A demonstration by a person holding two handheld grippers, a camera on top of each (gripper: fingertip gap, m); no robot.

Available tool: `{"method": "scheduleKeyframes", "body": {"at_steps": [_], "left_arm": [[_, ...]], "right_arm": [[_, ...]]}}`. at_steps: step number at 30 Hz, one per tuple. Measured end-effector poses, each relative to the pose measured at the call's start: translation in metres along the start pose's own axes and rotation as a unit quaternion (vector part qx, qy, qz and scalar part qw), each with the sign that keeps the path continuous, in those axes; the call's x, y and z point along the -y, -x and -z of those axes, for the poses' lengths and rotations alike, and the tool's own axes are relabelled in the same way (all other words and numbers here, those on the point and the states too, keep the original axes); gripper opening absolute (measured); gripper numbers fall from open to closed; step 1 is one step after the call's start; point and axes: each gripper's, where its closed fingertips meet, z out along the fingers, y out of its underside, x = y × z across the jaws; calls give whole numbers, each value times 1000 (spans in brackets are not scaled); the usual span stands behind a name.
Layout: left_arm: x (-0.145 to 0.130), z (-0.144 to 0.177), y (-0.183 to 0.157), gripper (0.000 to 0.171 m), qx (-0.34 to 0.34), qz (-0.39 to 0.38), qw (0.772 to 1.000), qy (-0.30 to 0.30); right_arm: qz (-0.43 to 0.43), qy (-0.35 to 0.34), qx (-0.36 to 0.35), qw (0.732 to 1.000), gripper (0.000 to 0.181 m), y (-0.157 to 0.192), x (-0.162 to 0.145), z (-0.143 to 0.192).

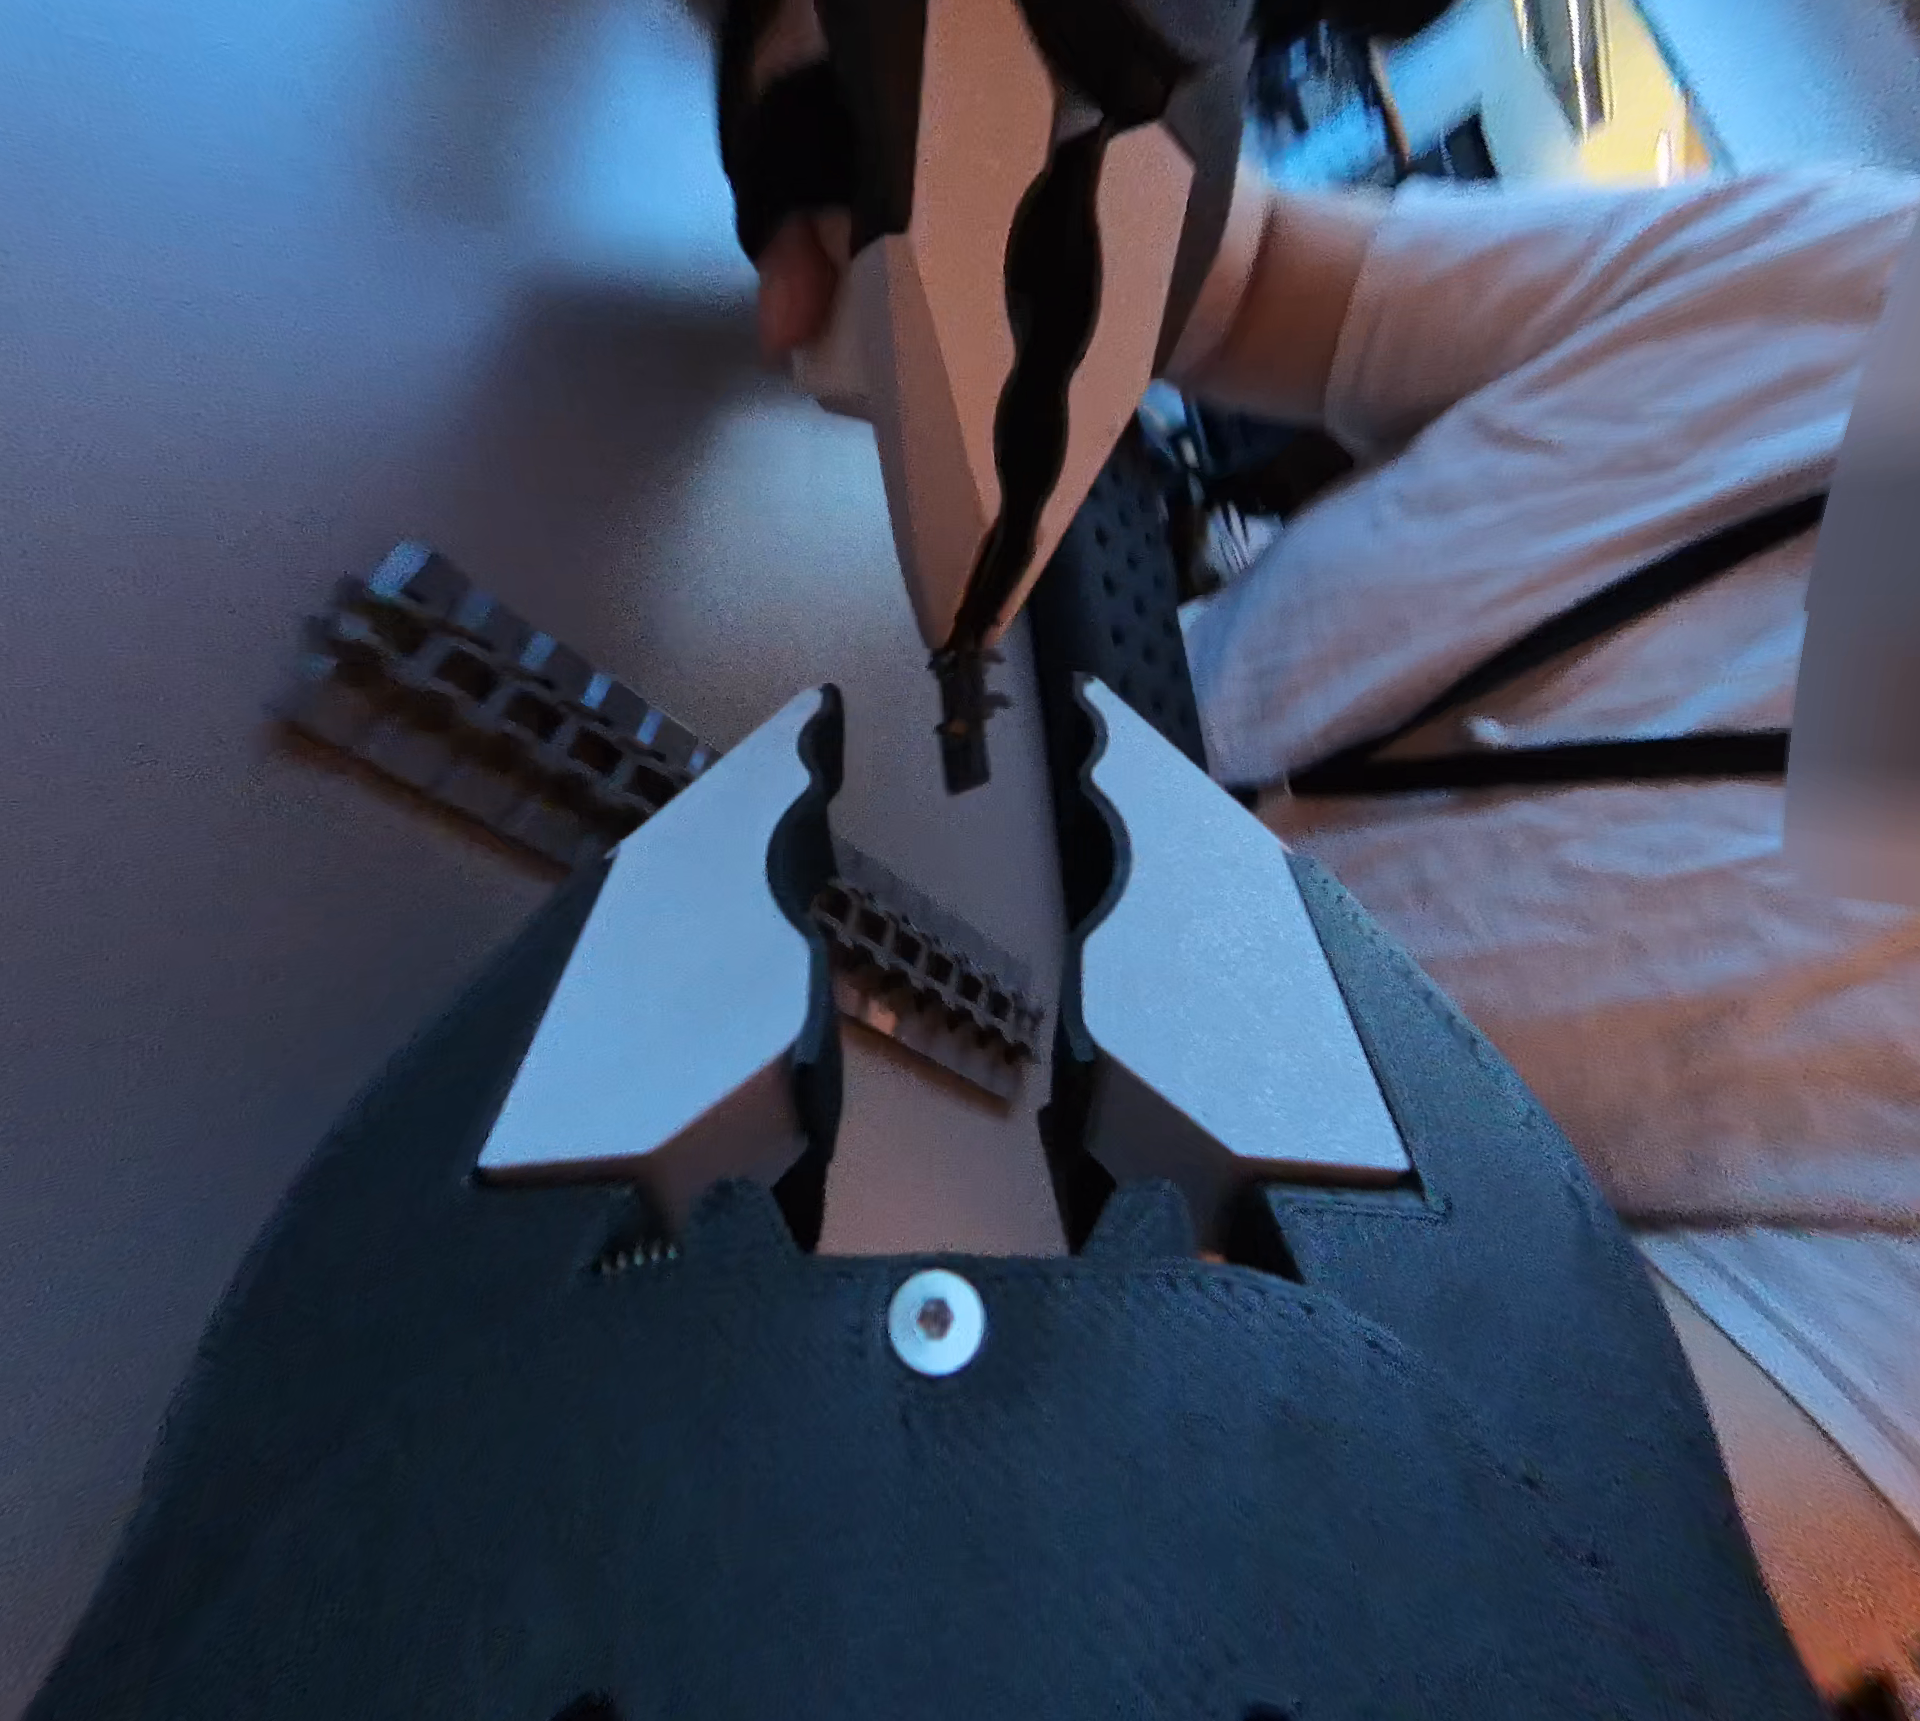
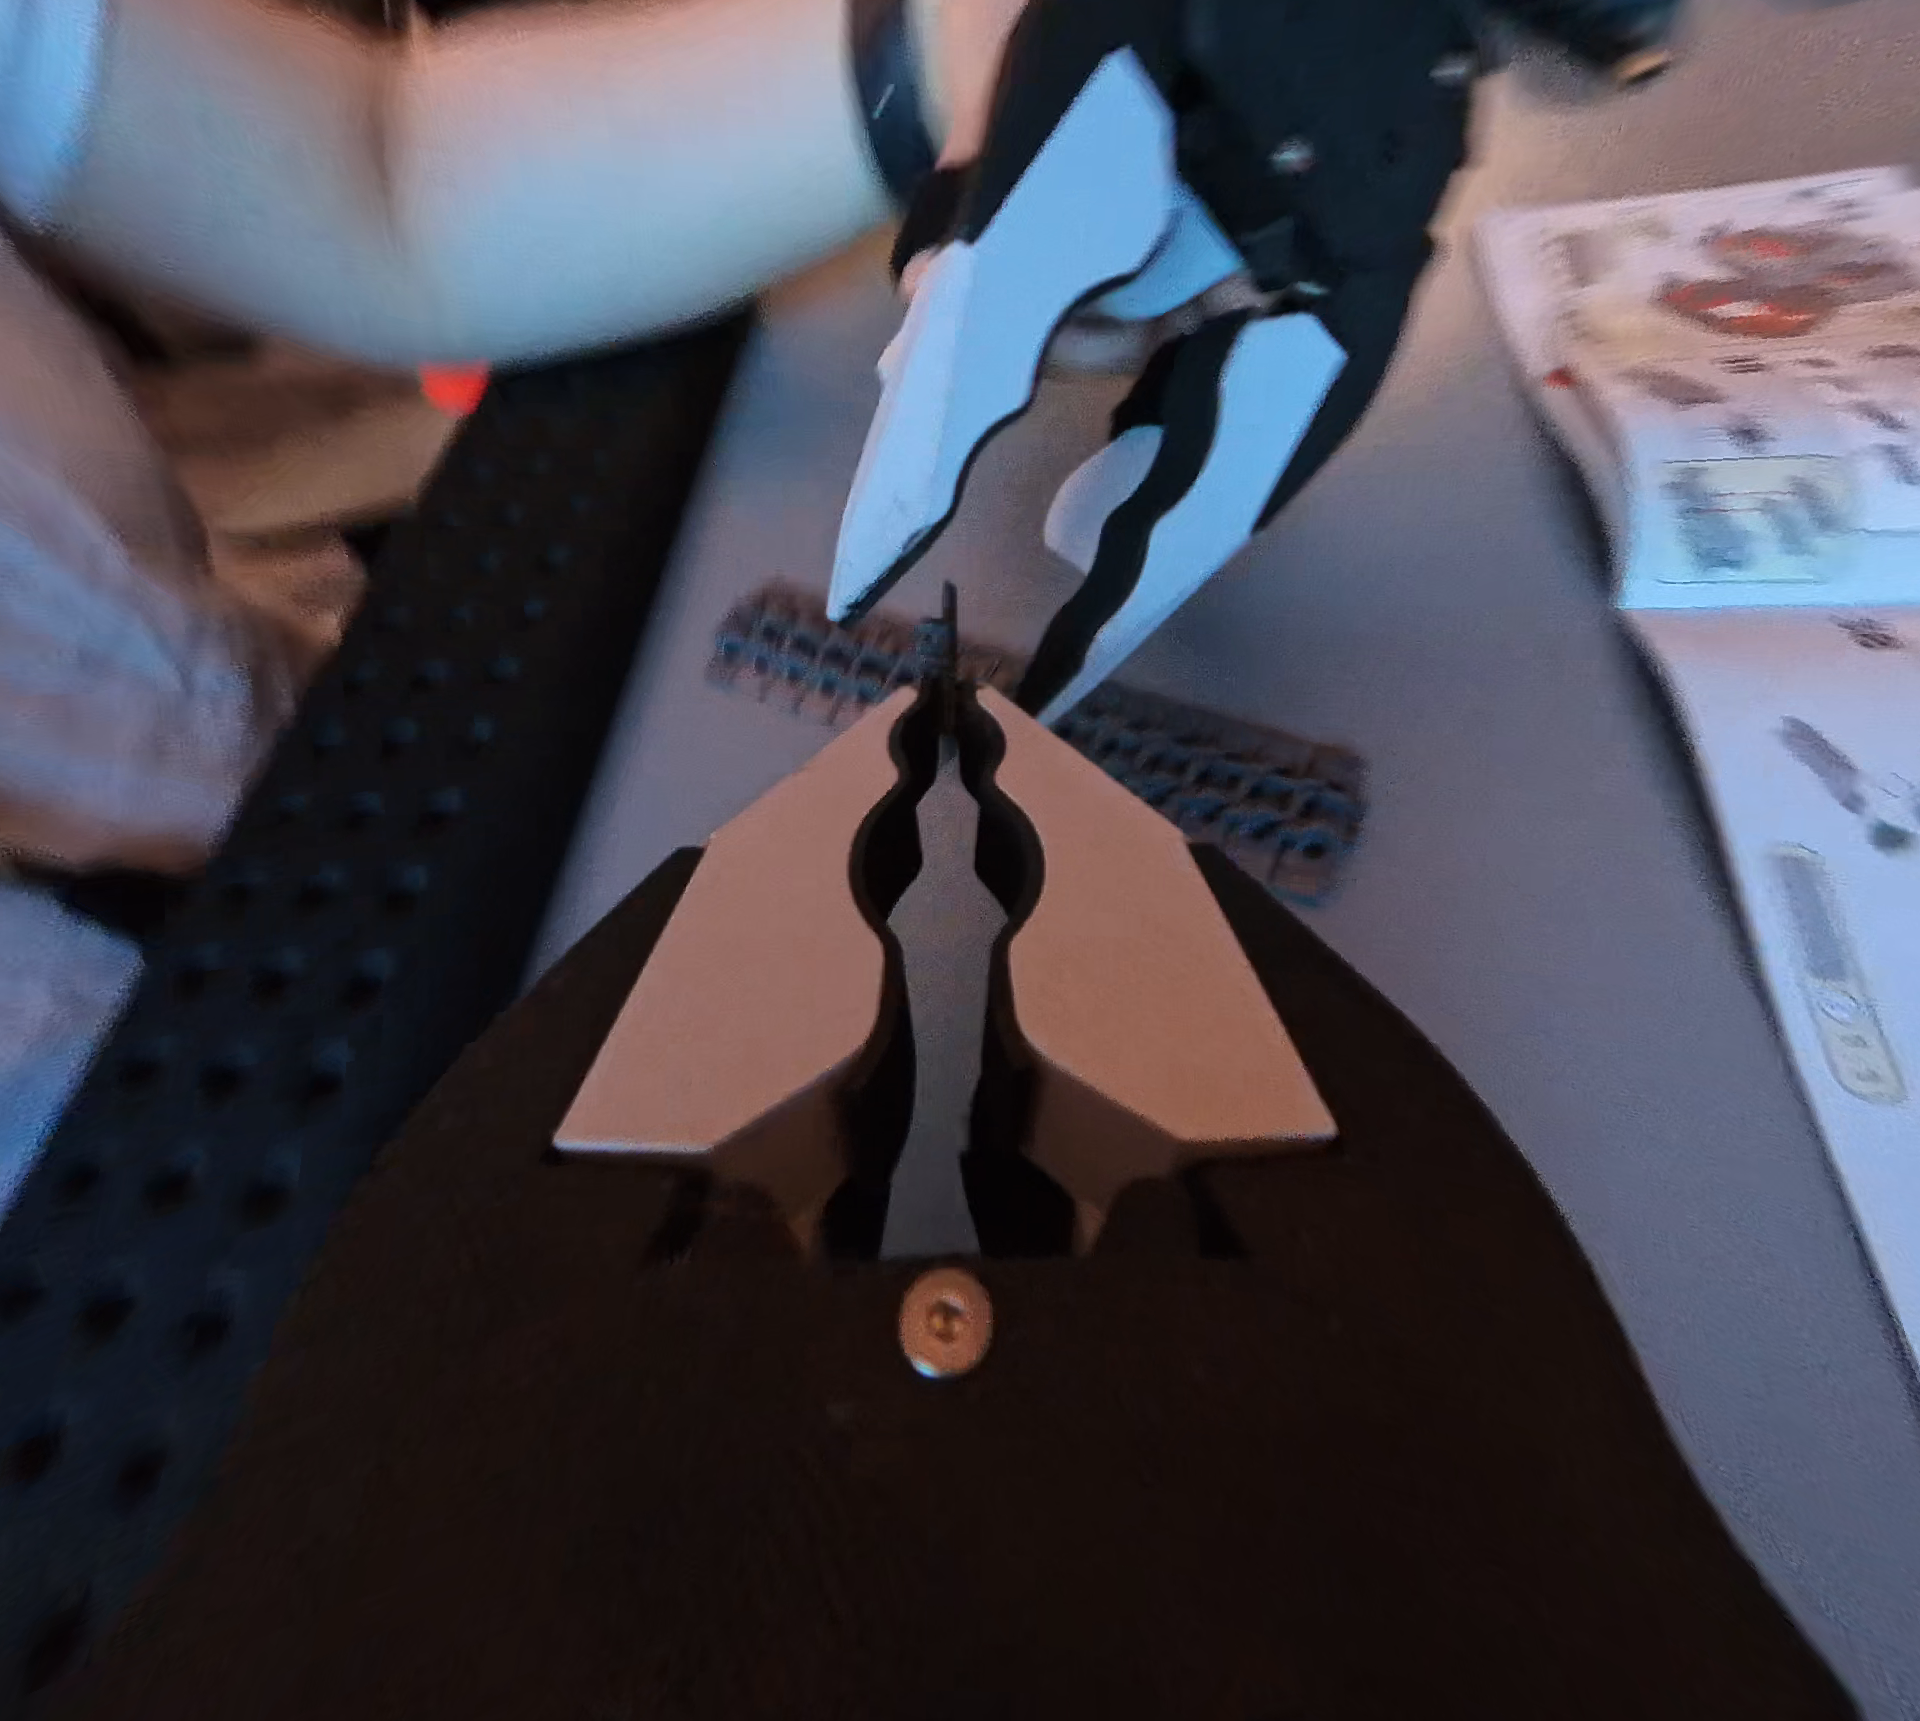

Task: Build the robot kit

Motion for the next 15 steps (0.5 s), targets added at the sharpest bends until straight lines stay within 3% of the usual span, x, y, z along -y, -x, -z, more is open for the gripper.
{"method": "scheduleKeyframes", "body": {"at_steps": [3, 8, 15], "left_arm": [[31, 33, 4, 45, 54, -48, 991, -112], [59, 64, -12, 24, 88, -143, 961, -219], [55, 43, 0, 23, 101, -115, 972, -181]], "right_arm": [[-88, -121, -9, 989, 1, -19, 31, 22], [-159, -189, -27, 969, 1, -36, 46, 40], [-211, -218, -2, 953, 1, -42, 46, 43]]}}
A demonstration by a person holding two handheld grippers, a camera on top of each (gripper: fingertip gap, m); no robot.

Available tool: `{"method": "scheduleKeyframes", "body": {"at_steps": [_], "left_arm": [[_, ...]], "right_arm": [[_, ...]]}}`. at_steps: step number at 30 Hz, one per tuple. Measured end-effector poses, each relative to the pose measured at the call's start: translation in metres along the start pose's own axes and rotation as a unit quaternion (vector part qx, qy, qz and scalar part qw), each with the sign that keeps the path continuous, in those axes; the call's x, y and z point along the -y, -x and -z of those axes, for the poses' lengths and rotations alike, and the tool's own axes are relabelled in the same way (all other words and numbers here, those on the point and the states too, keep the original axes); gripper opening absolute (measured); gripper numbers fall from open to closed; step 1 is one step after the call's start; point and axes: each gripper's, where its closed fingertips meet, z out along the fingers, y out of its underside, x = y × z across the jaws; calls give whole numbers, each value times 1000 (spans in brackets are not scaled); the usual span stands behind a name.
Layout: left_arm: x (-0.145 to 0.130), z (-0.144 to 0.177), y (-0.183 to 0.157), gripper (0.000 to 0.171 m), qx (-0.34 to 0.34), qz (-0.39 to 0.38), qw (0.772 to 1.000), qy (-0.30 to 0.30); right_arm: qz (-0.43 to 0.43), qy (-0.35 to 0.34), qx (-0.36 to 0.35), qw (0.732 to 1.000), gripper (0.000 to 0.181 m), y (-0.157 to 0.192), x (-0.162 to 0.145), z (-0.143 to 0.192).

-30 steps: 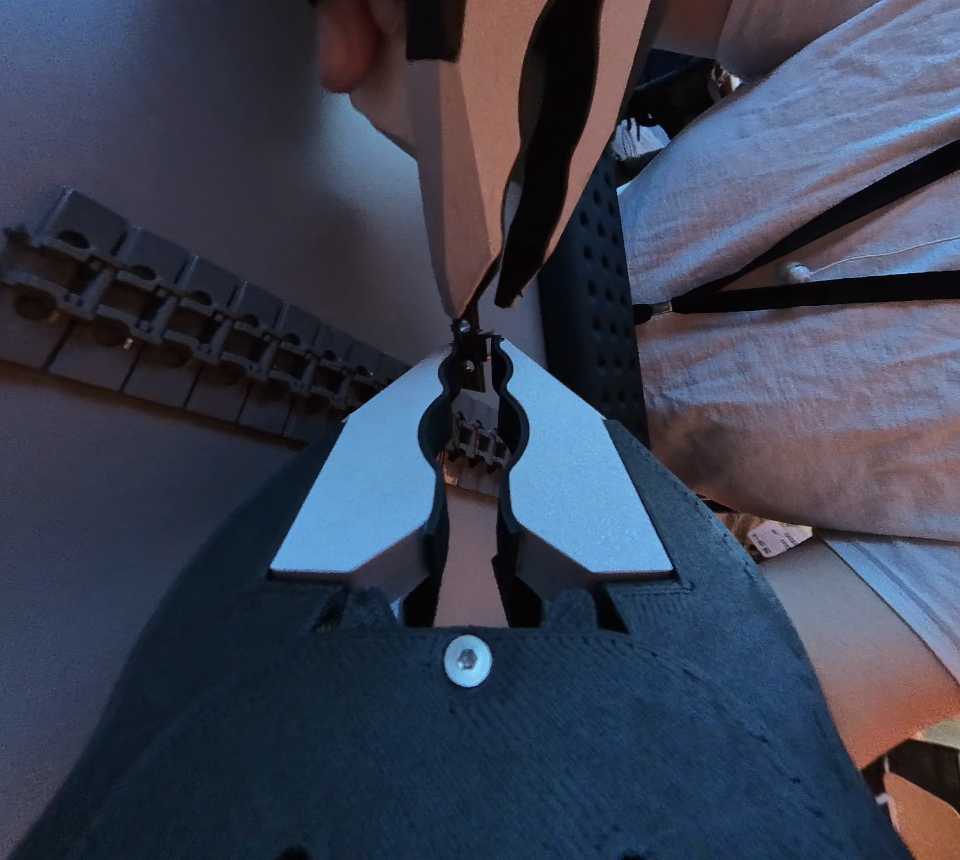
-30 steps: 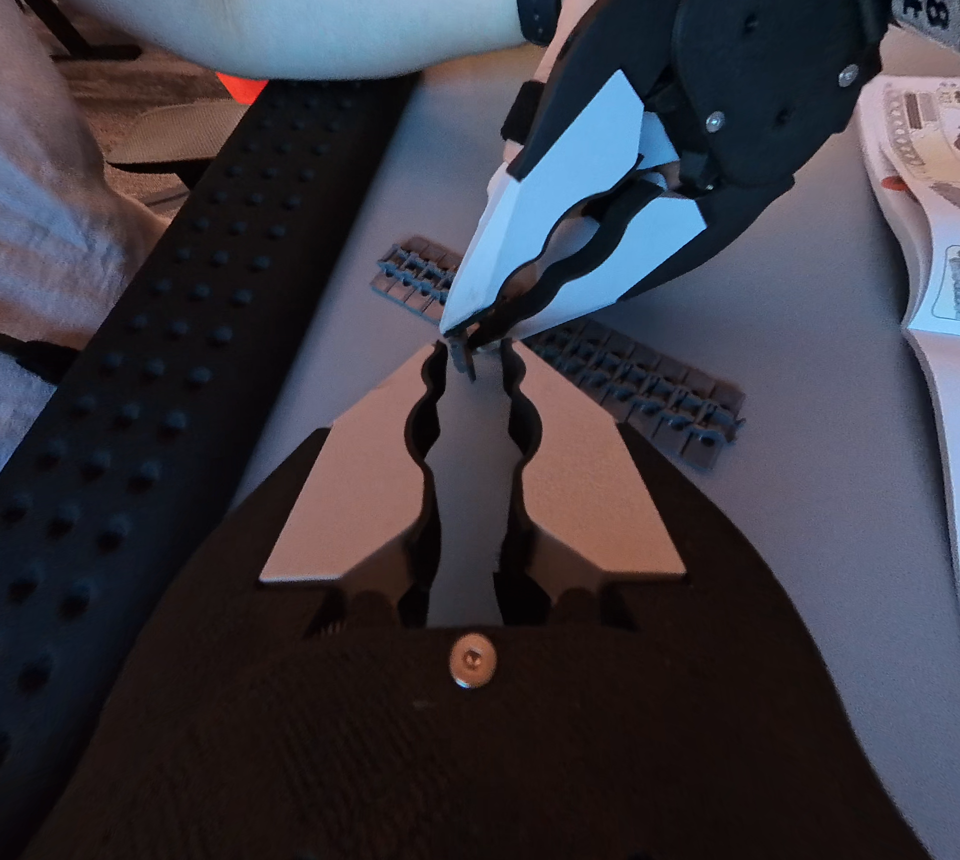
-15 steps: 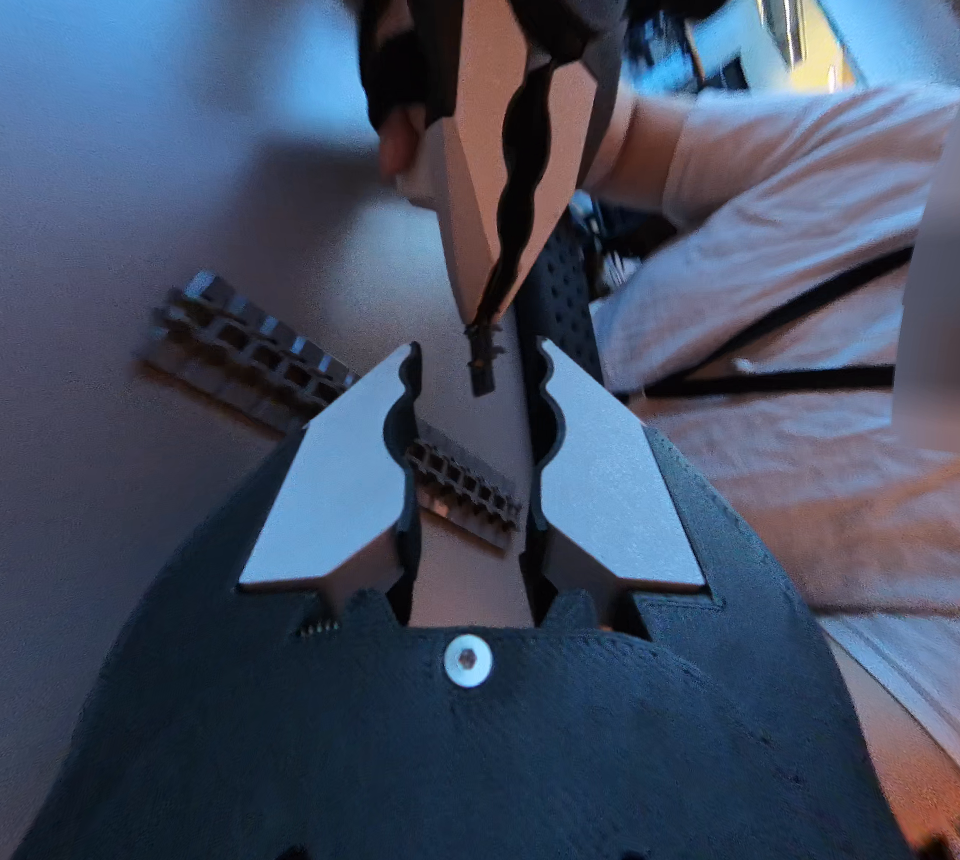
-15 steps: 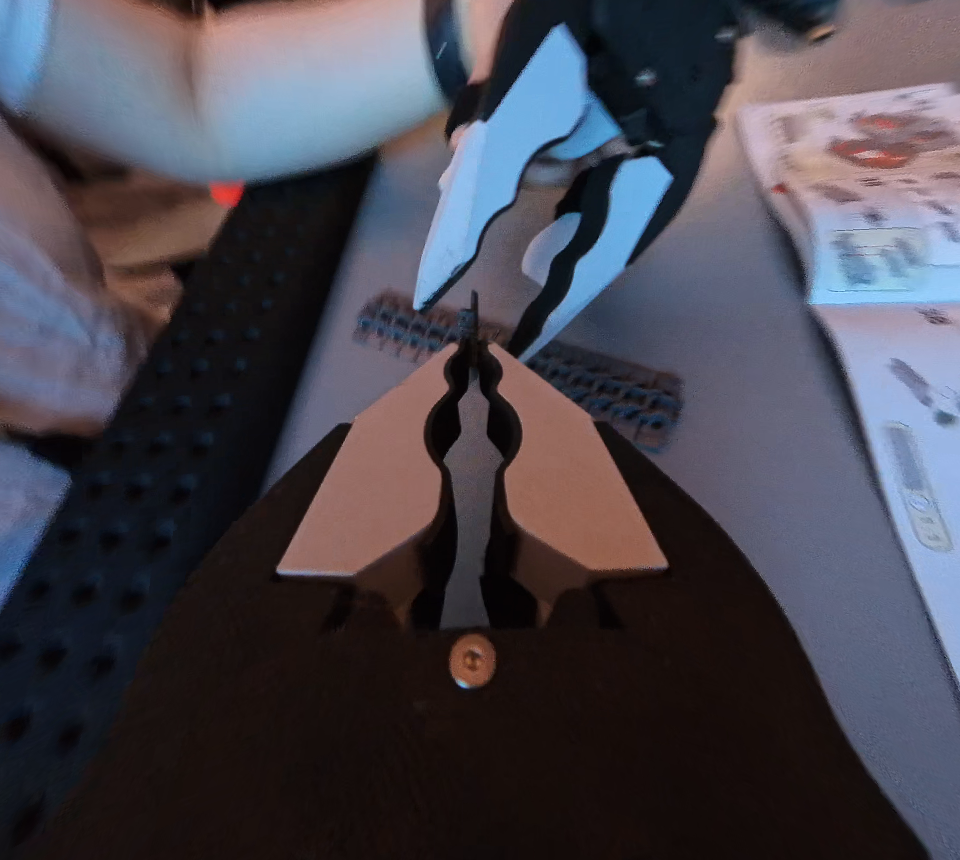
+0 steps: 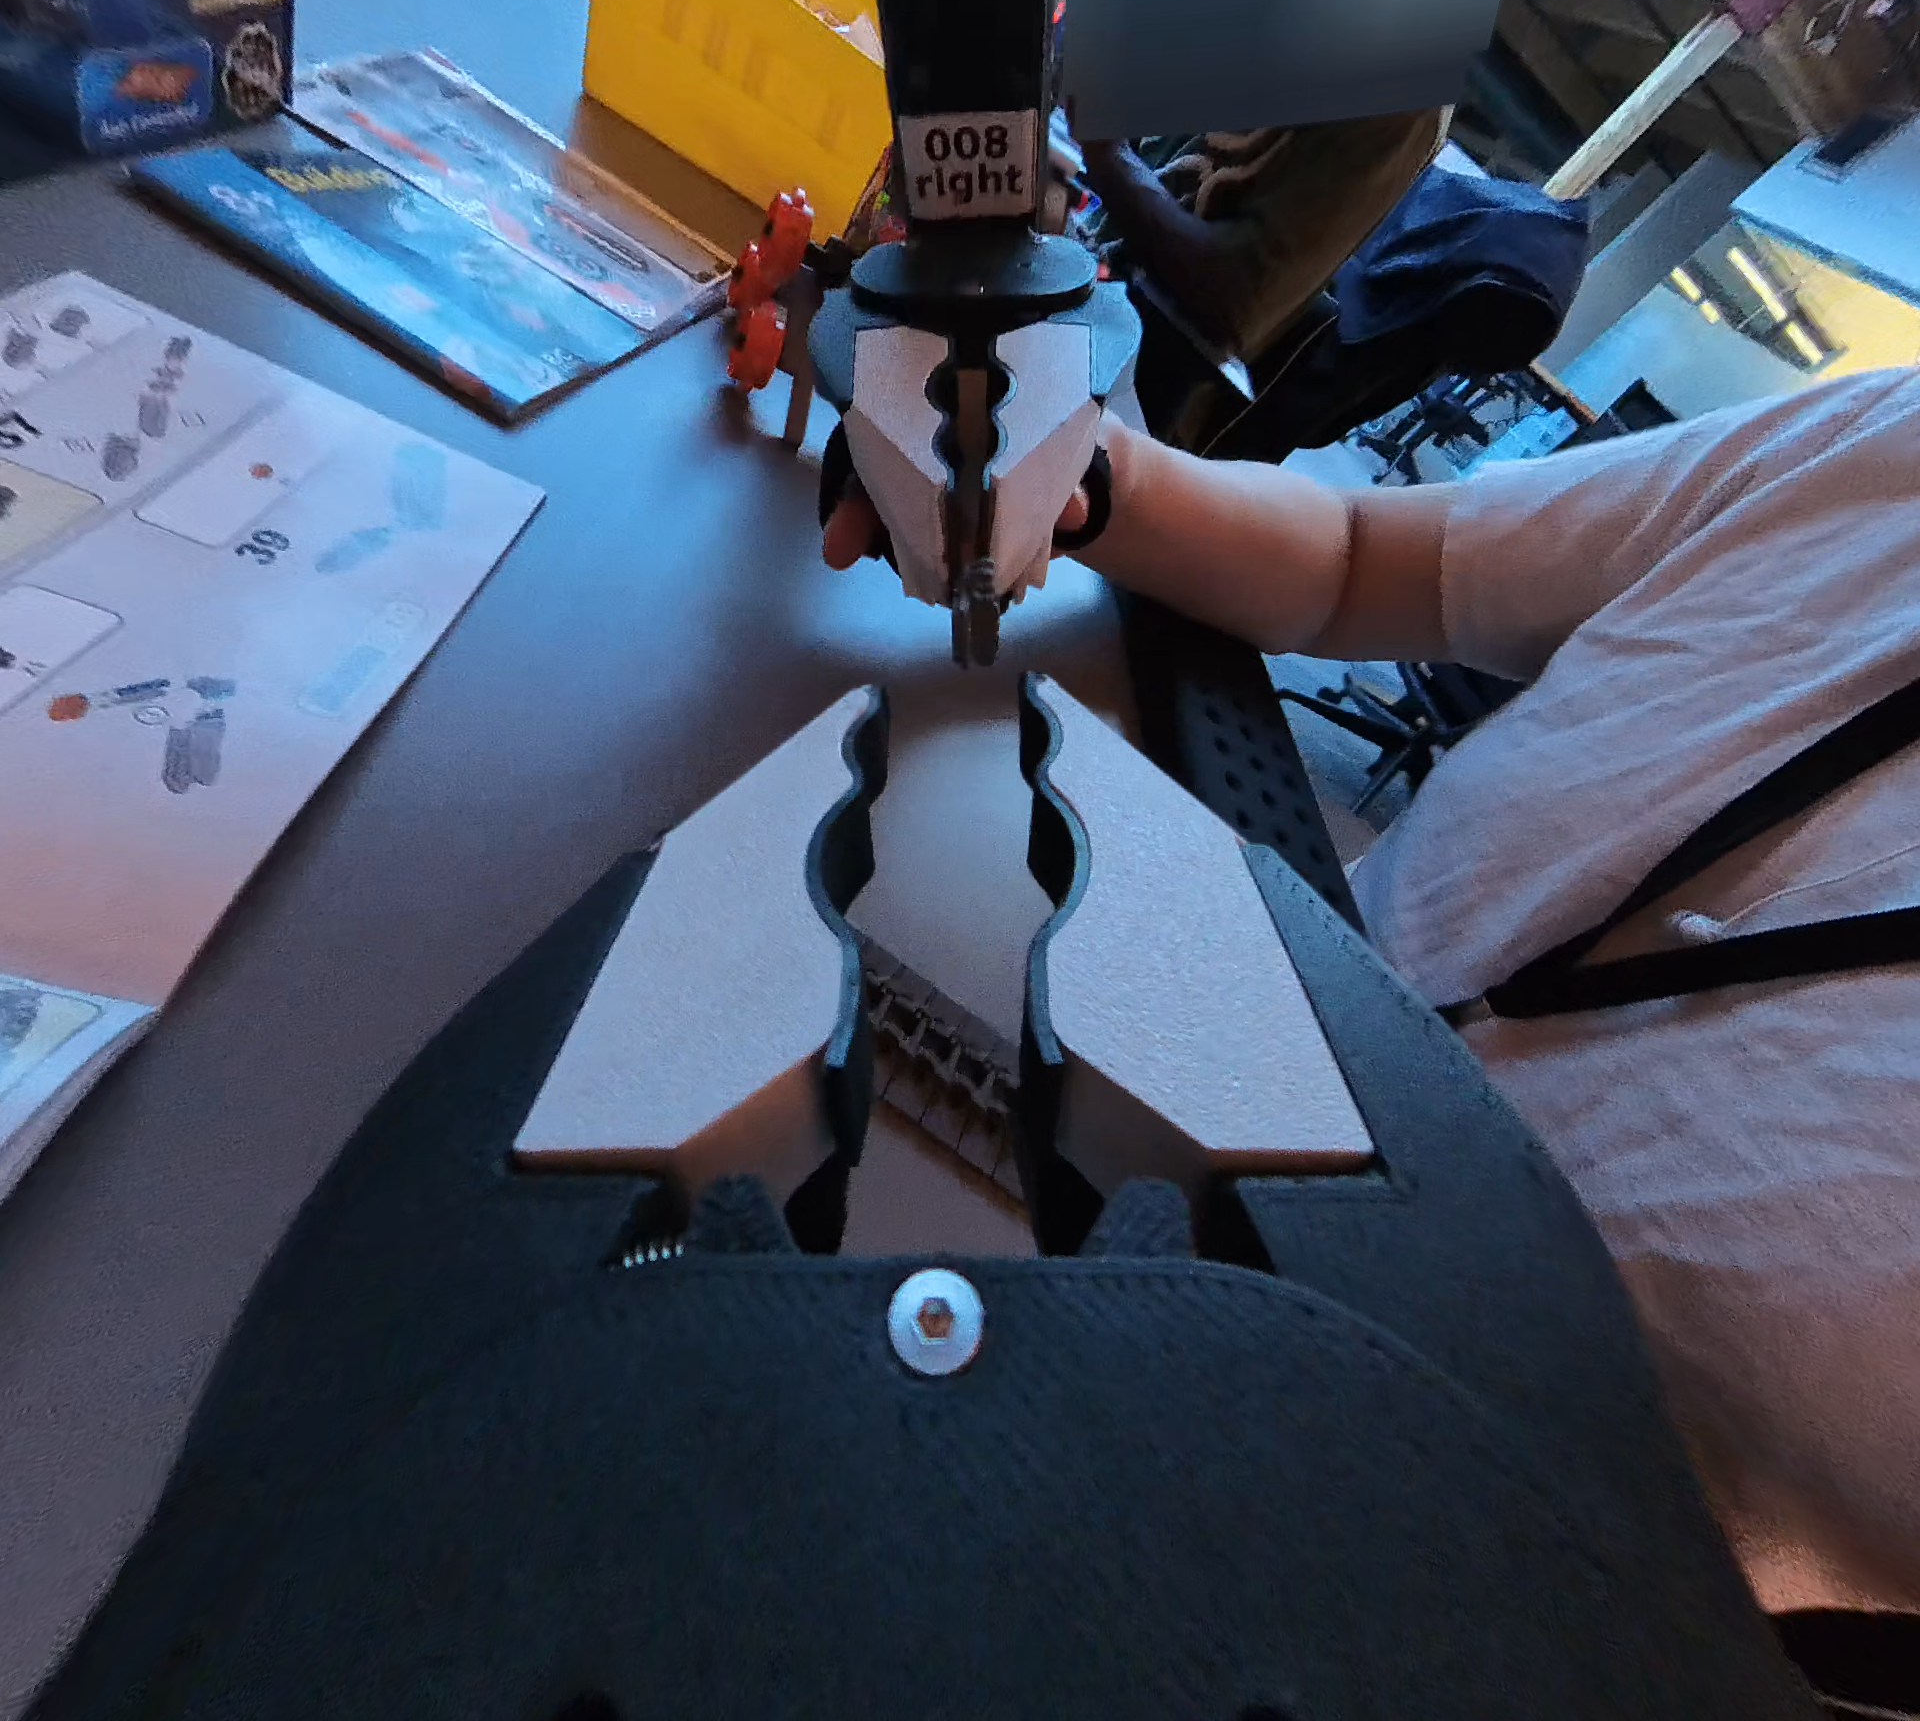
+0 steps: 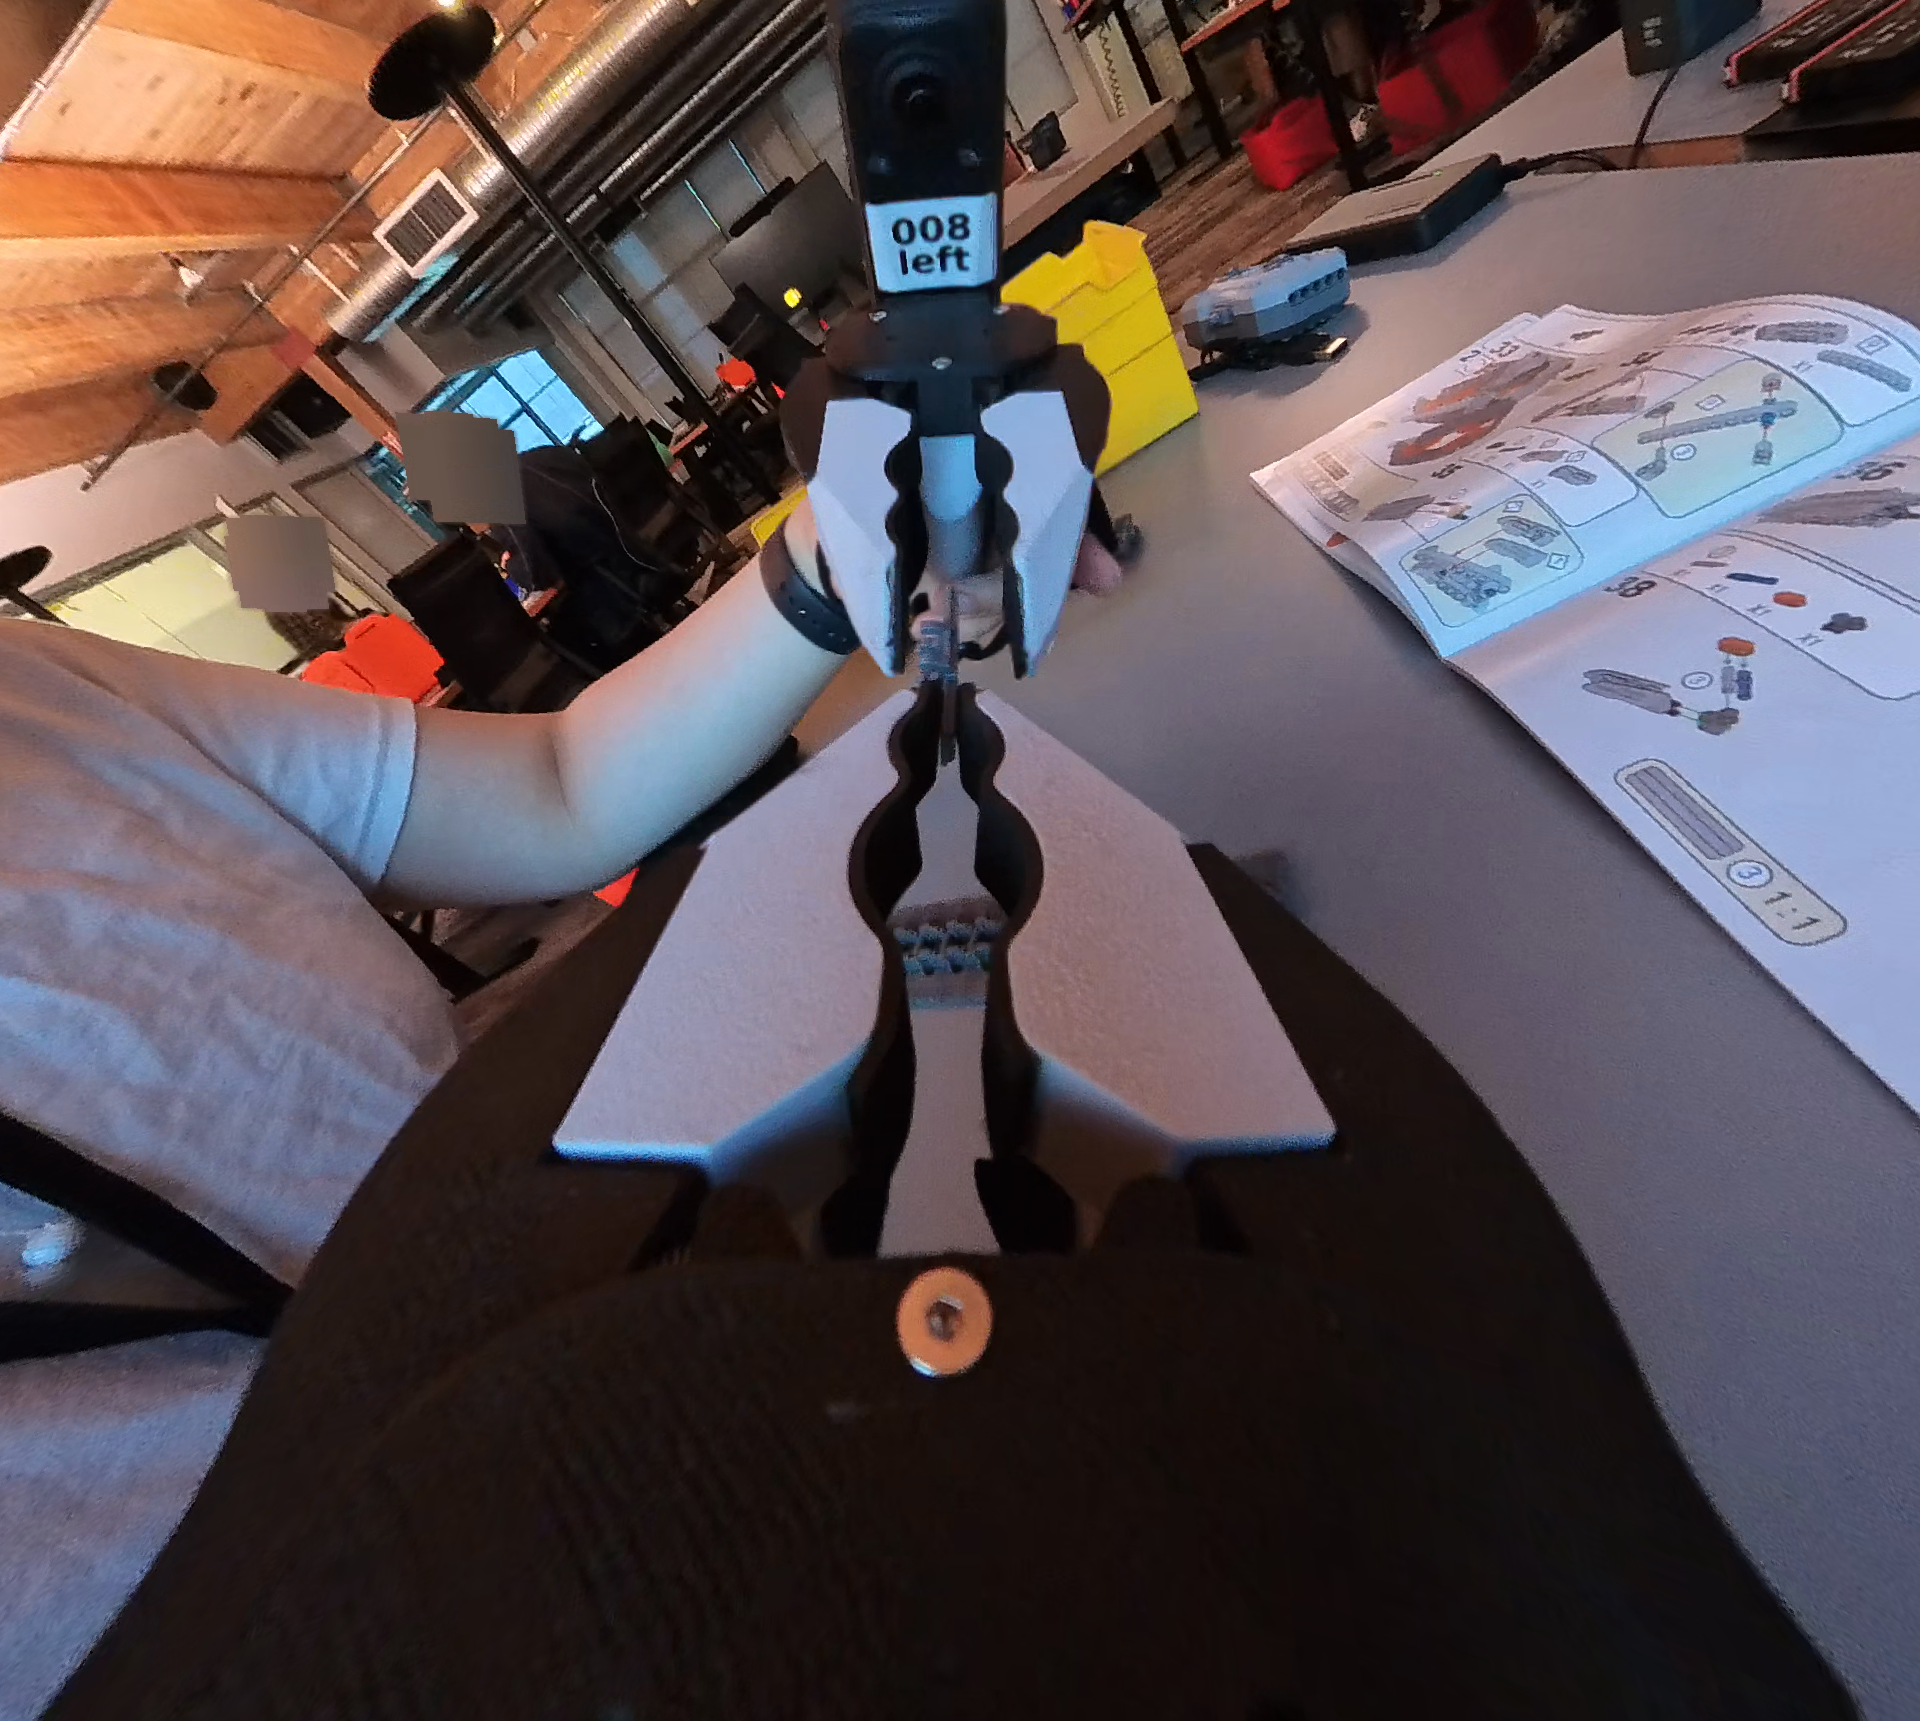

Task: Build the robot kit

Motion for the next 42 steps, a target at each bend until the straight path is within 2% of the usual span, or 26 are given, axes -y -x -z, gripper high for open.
{"method": "scheduleKeyframes", "body": {"at_steps": [3, 4, 6, 8, 12, 15, 17, 22, 23, 27, 29, 31, 32, 34, 37, 39, 42], "left_arm": [[3, -5, 1, 22, -20, 42, 999, -14], [3, -6, 1, 16, -25, 50, 998, -15], [2, -6, 0, 6, -35, 53, 998, -13], [-1, -7, -1, 6, -33, 49, 998, -4], [-19, -10, 1, 5, -19, 52, 997, 51], [-39, -15, 5, 6, -1, 41, 994, 106], [-49, -20, 5, 6, 4, 38, 990, 136], [-62, -27, 4, 6, 12, 21, 983, 180], [-62, -28, 3, 6, 12, 17, 983, 180], [-60, -30, -2, 6, 4, 15, 984, 177], [-59, -30, -1, 5, 10, 10, 984, 176], [-55, -26, 0, 4, 20, 13, 985, 174], [-50, -21, 2, 6, 34, 20, 985, 168], [-42, -7, 17, 22, 104, 47, 981, 156], [-45, 12, 46, 26, 249, 70, 951, 168], [-52, 5, 51, 23, 303, 89, 932, 177], [-74, -13, 51, 23, 351, 68, 900, 249]], "right_arm": [[7, 12, 0, 1000, 1, -2, -5, -1], [3, 13, 3, 1000, 1, -1, -5, -2], [1, 15, -2, 1000, 1, -4, -7, -3], [7, 25, 9, 1000, 1, -3, -11, -3], [39, 94, 21, 995, 22, 0, -30, -2], [87, 155, -11, 984, 27, -7, -49, -2], [93, 190, -6, 977, 33, -4, -60, -3], [93, 189, -13, 977, 22, -4, -61, -7], [95, 196, -11, 976, 16, -3, -63, -6], [93, 215, -13, 972, 16, -6, -70, -4], [96, 230, -8, 968, 6, -4, -74, -4], [142, 223, -28, 964, 5, -5, -66, -6], [159, 215, -36, 963, 5, -5, -61, -6], [151, 206, -50, 966, 5, -9, -56, -5], [132, 204, -119, 963, 5, -38, -54, 4], [132, 209, -152, 957, 5, -52, -54, 11], [123, 199, -177, 956, 5, -62, -50, 15]]}}
